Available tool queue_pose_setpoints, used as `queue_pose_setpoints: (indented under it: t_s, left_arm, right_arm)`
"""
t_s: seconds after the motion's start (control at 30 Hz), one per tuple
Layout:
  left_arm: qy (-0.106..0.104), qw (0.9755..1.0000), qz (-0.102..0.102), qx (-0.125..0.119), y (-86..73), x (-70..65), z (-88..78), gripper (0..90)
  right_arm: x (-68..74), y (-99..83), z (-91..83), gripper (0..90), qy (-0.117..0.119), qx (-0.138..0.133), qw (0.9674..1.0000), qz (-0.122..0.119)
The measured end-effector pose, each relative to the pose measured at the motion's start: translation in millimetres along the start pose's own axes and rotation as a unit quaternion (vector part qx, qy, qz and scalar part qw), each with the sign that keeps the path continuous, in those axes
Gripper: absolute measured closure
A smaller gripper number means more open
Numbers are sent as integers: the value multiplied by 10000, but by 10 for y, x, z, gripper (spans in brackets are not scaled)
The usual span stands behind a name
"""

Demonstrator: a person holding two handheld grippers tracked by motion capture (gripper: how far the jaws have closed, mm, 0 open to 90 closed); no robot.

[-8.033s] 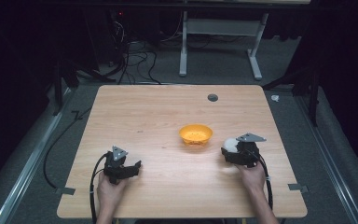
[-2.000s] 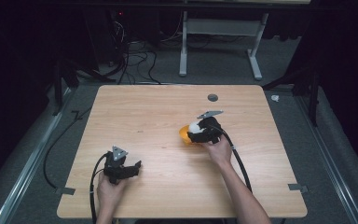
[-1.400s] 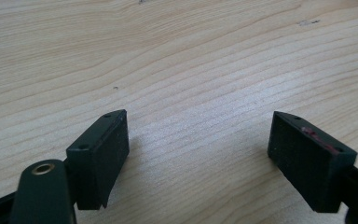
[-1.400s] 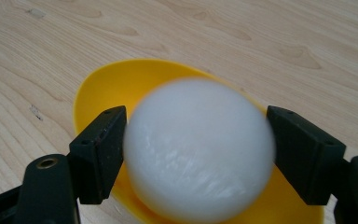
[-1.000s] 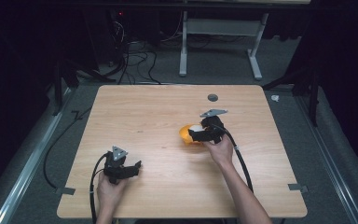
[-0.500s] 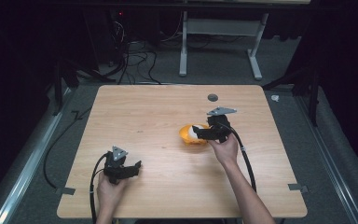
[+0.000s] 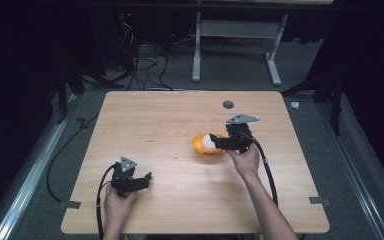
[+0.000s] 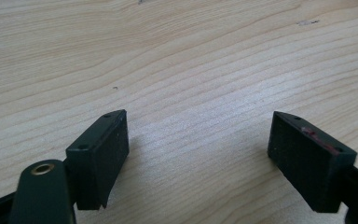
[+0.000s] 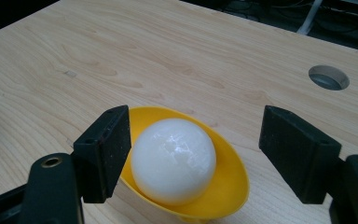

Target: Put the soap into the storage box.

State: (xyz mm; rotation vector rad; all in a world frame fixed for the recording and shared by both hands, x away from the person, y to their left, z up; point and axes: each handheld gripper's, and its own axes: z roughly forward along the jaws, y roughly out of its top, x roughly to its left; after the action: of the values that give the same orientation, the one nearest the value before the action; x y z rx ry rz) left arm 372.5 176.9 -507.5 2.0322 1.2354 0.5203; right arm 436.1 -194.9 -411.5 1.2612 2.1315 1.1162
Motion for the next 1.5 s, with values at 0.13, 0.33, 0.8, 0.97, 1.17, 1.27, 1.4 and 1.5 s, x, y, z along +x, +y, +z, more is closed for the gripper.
queue_pose_setpoints:
  t_s: [0.13,0.33,0.8,0.97,1.17,1.27,1.4,1.5]
  left_arm:
    - [-1,10000,0,1,0,0,0,209]
    - [0,10000,1,0,0,0,0,209]
    - [2,10000,0,-1,0,0,0,209]
    - [3,10000,3,9,1,0,-1,209]
    - [4,10000,4,10,1,-1,-1,209]
    - [4,10000,4,9,1,-1,-1,209]
    - [4,10000,4,10,1,-1,-1,208]
    - [5,10000,6,10,1,-1,-1,209]
  right_arm:
    - [-11,-6,-22,259,-12,7,10000,11]
    - [14,-10,-80,260,-91,3,9999,-114]
    - [-36,-77,-243,275,-157,-130,9997,-91]
    - [-80,-128,-304,275,-199,-157,9997,-17]
    - [-110,-156,-390,275,-229,-239,9995,11]
    - [-131,-172,-426,276,-249,-275,9993,35]
    - [-144,-189,-466,276,-270,-294,9992,50]
    - [-163,-207,-510,276,-288,-321,9990,67]
